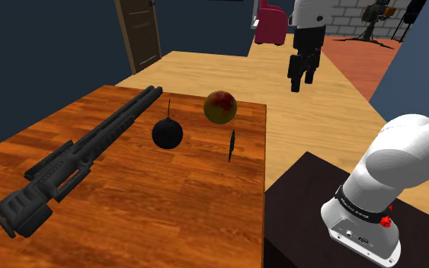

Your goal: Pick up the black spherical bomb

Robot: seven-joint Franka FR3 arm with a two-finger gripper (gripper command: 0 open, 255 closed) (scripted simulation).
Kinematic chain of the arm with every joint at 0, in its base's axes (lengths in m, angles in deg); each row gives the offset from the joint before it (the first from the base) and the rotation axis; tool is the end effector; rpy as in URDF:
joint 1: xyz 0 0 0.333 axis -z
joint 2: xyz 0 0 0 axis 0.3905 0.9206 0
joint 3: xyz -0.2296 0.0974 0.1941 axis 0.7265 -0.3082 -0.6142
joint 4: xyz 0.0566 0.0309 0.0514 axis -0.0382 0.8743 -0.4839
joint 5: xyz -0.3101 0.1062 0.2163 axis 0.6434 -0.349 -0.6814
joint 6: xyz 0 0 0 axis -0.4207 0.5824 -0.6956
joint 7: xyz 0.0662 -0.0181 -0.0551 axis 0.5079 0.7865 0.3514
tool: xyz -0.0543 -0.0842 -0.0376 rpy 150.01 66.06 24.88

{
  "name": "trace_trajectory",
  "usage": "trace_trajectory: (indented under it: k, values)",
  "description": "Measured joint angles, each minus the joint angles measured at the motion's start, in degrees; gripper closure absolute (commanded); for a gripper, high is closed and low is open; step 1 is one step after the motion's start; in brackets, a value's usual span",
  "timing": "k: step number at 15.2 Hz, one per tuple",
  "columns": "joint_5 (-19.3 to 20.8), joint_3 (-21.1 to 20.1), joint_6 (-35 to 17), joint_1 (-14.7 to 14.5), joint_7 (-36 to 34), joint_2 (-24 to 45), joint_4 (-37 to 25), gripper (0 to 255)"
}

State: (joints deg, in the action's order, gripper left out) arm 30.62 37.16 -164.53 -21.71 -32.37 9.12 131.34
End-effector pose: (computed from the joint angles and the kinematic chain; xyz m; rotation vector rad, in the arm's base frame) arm 0.3034 -0.0029 0.5495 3.1253 0.0619 -0.2627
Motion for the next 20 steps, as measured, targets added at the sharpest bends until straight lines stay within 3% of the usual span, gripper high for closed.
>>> trace_trajectory:
  k: [3, 8, 15, 20]
  values:
    - [-1.0, -1.0, -2.0, -0.3, -1.4, 1.1, 0.3, 0]
    - [-5.0, -5.4, -9.7, -1.7, -7.6, 4.9, 1.0, 0]
    - [-8.7, -12.0, -21.4, -3.1, -16.5, 13.7, -1.2, 0]
    - [-8.6, -16.3, -28.8, -3.2, -22.8, 22.0, -5.7, 0]
